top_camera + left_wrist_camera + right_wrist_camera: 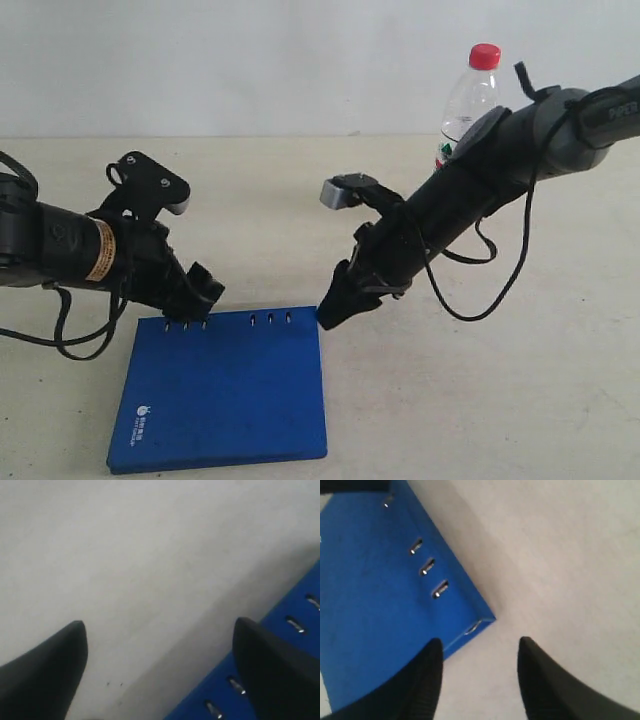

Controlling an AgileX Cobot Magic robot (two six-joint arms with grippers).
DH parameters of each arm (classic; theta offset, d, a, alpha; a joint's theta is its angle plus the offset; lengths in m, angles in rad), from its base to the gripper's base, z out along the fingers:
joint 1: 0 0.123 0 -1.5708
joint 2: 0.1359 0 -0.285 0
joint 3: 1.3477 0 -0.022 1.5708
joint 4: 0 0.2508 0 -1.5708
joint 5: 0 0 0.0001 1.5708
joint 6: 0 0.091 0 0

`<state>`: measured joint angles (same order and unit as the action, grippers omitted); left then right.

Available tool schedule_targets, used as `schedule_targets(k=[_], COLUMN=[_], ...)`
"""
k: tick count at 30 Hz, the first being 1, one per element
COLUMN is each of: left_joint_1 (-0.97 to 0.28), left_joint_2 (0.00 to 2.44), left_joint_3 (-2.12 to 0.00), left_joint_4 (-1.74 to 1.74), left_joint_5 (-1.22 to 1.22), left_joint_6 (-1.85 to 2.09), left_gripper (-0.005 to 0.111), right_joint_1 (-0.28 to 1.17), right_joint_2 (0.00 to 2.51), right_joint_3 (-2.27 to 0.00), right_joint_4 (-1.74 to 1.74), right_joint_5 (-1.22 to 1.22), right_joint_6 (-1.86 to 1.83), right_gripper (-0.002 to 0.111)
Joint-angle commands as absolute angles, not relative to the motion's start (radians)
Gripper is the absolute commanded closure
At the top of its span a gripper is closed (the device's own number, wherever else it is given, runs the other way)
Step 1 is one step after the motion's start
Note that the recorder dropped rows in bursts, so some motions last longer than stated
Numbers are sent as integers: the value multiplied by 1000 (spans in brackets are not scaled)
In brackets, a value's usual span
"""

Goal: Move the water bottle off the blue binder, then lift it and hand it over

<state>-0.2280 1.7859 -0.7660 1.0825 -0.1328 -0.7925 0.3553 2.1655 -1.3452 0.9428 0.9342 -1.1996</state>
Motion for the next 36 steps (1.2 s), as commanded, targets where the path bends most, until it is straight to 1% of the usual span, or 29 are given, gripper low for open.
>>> schedule_targets(k=[1, 3, 7, 15, 24, 28, 31, 32, 34, 36], left_joint_1=[-228, -228, -230, -230, -230, -230, -230, -230, -230, -230], left_joint_2=[1780, 1780, 1780, 1770, 1707, 1681, 1675, 1677, 1681, 1681], left_joint_3=[-761, -761, -715, -639, -609, -607, -596, -587, -560, -540], left_joint_4=[1050, 1006, 948, 934, 995, 1006, 1006, 1006, 1006, 1006], left_joint_5=[103, 205, 214, 8, -152, -126, -100, -103, -107, -119], left_joint_6=[-948, -958, -924, -924, -924, -928, -947, -947, -949, -949], left_gripper=[33, 33, 33, 33, 33, 33, 33, 33, 35, 40], right_joint_1=[359, 359, 359, 359, 359, 364, 396, 408, 443, 481], right_joint_2=[2197, 2197, 2197, 2197, 2197, 2190, 2186, 2186, 2186, 2186], right_joint_3=[-1349, -1349, -1349, -1349, -1349, -1349, -1349, -1349, -1349, -1349], right_joint_4=[938, 983, 1033, 1170, 1202, 1197, 1117, 1079, 990, 900], right_joint_5=[920, 923, 940, 1115, 1203, 1221, 1221, 1221, 1221, 1221], right_joint_6=[-1165, -1157, -1122, -1210, -1317, -1282, -1210, -1194, -1151, -1121], right_gripper=[56, 56, 56, 56, 56, 56, 56, 58, 68, 88])
